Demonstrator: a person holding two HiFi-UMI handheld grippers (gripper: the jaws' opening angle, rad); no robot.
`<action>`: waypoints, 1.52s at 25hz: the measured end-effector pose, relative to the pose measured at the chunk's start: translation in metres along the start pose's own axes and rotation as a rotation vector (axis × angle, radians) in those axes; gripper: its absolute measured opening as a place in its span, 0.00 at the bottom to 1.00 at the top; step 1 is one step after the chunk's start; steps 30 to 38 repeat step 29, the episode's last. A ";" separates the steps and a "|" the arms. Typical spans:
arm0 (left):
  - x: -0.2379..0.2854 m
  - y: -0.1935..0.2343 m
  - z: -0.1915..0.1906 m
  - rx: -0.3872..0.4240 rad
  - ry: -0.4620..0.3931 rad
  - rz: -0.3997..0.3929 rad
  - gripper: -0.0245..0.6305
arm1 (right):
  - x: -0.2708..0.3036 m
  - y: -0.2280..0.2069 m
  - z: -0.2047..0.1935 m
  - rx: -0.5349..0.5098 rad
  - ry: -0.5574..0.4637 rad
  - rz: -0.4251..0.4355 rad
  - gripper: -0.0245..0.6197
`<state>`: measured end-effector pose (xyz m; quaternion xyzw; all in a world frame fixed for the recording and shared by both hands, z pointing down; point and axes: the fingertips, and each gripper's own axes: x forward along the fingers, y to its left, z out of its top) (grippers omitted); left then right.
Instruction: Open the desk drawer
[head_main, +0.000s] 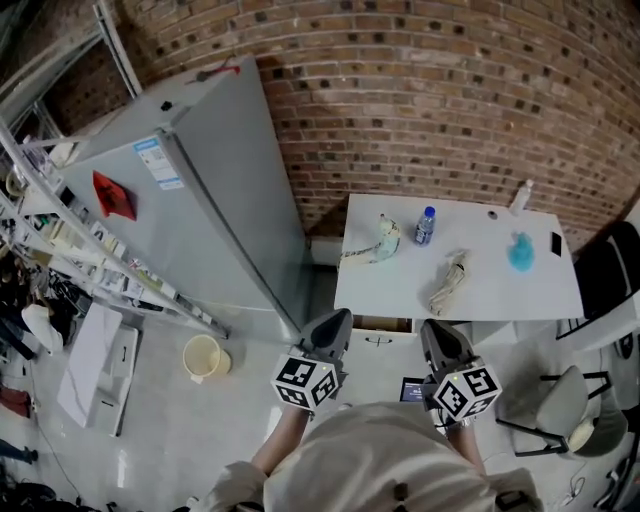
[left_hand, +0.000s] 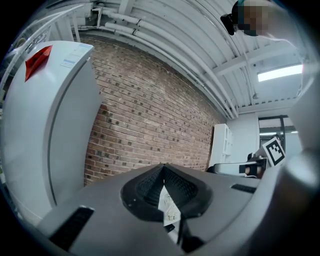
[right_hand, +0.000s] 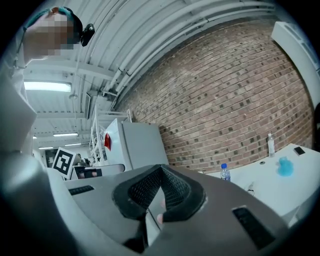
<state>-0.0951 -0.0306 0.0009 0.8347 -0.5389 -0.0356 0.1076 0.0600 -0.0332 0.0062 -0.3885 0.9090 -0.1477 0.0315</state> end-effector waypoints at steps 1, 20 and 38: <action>0.001 0.000 -0.001 -0.002 0.001 -0.004 0.05 | 0.001 0.000 0.000 -0.002 0.001 -0.001 0.08; -0.004 0.013 -0.006 -0.023 0.013 0.005 0.05 | 0.017 0.004 -0.007 -0.009 0.033 0.006 0.08; 0.001 0.010 -0.014 -0.026 0.028 -0.009 0.05 | 0.015 -0.002 -0.010 -0.003 0.035 -0.011 0.08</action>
